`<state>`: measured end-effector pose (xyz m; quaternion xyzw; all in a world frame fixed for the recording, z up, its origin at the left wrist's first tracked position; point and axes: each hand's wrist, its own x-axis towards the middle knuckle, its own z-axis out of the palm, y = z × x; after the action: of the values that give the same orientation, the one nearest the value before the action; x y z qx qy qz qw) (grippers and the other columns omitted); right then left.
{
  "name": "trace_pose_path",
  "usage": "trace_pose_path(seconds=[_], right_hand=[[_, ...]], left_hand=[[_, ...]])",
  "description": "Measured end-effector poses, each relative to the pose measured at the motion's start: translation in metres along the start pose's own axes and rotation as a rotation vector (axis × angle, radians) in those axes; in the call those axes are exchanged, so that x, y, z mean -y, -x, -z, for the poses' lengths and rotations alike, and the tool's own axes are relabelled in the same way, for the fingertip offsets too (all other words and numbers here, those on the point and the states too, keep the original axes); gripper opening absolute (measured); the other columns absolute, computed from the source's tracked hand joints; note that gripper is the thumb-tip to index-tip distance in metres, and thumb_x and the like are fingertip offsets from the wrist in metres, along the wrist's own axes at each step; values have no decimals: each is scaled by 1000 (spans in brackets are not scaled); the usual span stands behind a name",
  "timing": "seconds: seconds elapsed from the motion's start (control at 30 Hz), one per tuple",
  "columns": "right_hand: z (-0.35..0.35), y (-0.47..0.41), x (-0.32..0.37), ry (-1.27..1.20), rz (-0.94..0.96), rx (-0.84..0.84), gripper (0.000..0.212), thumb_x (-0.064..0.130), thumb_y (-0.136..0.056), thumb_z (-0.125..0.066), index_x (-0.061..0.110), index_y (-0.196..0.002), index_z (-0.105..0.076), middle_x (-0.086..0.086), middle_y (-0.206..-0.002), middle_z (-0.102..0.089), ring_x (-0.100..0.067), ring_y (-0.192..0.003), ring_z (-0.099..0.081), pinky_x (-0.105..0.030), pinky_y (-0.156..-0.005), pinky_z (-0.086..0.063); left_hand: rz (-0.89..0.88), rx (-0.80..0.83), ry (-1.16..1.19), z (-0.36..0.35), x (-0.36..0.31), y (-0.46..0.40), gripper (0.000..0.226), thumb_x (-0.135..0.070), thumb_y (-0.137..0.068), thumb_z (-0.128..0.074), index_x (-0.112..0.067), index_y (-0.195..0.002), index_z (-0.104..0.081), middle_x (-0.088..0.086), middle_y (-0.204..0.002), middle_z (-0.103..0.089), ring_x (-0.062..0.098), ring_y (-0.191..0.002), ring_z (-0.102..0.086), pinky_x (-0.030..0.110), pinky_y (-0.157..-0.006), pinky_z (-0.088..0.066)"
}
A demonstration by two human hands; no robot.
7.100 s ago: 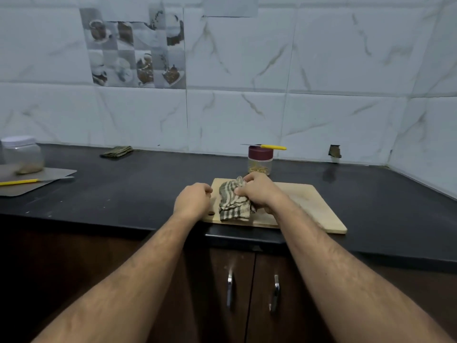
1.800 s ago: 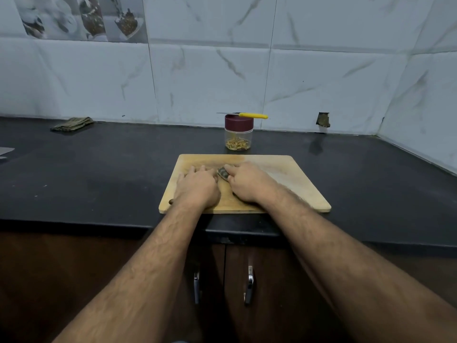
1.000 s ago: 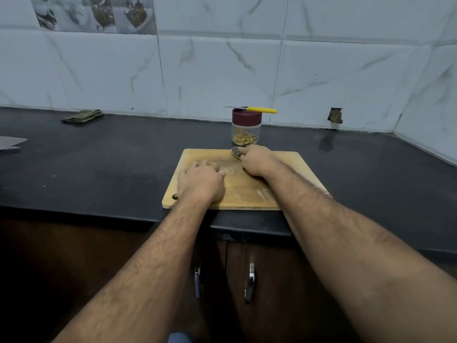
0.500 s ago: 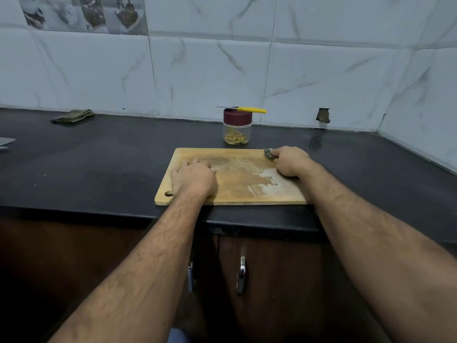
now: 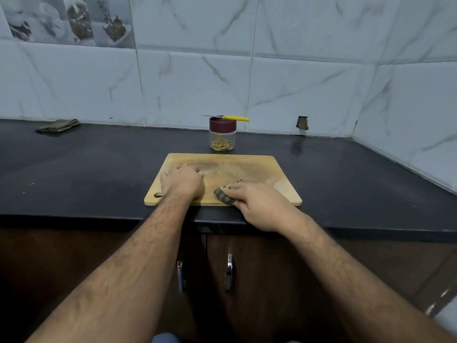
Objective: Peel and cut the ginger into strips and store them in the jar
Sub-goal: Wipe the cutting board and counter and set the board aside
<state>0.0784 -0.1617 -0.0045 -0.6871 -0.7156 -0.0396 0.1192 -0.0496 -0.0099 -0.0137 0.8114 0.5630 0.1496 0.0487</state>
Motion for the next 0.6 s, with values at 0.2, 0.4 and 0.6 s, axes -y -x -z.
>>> trace_pose_path(seconds=[0.2,0.4,0.6], right_hand=[[4,-27,-29,-71,-224,49,42,22,-98,-47,40,-135,-57,9,-137,-59,-20,-121,-55,-38,-100,-47],[25,-37,-93,-54,-515,52,43,16,-101,-42,36,-137,-56,-4,-129,-61,-18,-96,-58,-30,-87,-49],[16,-31,-94,6,-472,38,46,14,-101,-39,33,-141,-52,-5,-135,-58,-26,-118,-55,-35,-97,-47]], left_hand=[[-22,24,-20,-1,5,0,44,-42,-104,-27,-32,-140,-50,-6,-151,-42,19,-139,-34,45,-111,-27],[-14,15,-61,-1,6,4,45,-43,-104,-26,-31,-138,-52,-5,-151,-44,18,-140,-34,45,-112,-28],[25,74,-121,-6,3,-1,50,-39,-102,-33,-22,-149,-37,1,-159,-30,21,-146,-24,48,-119,-17]])
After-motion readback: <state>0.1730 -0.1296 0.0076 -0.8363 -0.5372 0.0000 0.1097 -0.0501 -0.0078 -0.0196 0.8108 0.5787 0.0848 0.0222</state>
